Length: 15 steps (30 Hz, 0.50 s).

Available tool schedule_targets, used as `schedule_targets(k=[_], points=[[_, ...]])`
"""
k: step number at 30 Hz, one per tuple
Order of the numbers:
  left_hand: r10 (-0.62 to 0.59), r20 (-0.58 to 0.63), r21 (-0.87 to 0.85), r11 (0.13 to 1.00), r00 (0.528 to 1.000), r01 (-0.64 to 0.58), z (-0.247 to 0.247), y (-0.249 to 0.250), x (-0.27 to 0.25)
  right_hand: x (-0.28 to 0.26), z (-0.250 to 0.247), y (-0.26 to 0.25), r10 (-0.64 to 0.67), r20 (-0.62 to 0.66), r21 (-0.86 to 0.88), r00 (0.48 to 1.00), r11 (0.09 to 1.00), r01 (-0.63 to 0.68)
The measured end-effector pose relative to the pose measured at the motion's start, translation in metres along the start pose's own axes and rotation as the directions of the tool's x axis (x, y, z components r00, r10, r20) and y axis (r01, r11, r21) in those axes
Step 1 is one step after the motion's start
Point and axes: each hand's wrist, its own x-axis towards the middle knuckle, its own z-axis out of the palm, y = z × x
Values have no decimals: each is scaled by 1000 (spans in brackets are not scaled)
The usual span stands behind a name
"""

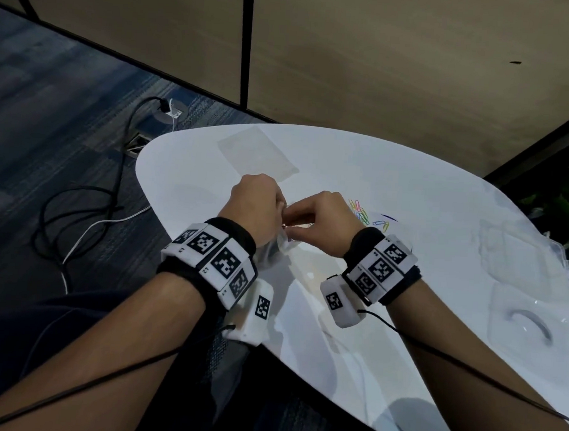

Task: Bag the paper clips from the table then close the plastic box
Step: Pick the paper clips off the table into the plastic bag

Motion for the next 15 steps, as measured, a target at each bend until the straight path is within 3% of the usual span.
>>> schedule_targets(k=[2,5,6,8,11,15], points=[[-6,-12,-15,1000,1000,6,-2,-3,1,3,-8,2,-4,-76,161,997,987,16],[-20,-18,-36,999,1000,19,-6,-7,0,19,-22,25,139,-265,348,954,937,-40],[-22,-15,-33,999,1000,21,-6,-9,0,27,-25,38,181,-301,285,936,954,-93],[-21,-6,-25,999,1000,21,-7,-11,-2,42,-24,62,197,-275,-34,941,976,-215],[-15,-5,-22,1000,1000,15,-8,-13,-1,57,-5,89,269,-54,-333,961,903,-272],[-13,-9,-27,1000,1000,13,-9,-14,1,48,26,115,192,210,-675,959,738,1]])
